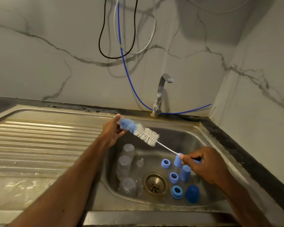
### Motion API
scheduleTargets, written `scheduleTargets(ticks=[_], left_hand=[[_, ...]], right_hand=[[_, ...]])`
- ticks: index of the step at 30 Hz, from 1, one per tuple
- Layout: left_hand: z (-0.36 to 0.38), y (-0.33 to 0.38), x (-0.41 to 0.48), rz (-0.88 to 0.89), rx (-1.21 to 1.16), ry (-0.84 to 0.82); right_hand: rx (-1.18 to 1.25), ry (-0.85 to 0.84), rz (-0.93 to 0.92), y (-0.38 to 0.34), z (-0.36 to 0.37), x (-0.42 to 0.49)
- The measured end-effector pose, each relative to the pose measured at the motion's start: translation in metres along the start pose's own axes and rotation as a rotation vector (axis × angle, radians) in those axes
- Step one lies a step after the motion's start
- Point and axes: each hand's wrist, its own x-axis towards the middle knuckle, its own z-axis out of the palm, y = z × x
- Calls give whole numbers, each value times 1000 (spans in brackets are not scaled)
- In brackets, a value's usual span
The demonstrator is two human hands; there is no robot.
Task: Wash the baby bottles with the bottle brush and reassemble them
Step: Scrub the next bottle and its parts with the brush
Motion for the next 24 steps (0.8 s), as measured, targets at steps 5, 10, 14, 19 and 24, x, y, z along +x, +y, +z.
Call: scheduleTargets(ticks=[5, 10, 14, 19, 24], left_hand=[[4, -1, -1, -37, 17, -90], [7, 8, -8, -75, -109, -237], [15, 6, -12, -57, -193, -299], [12, 7, -7, 24, -283, -136], [10, 8, -5, 27, -348, -82]], right_hand=[[-58, 132, -76, 10, 0, -1], [117, 5, 146, 3, 3, 4], [339, -212, 454, -7, 7, 5], [254, -16, 178, -2, 5, 2], [129, 267, 47, 11, 5, 4]])
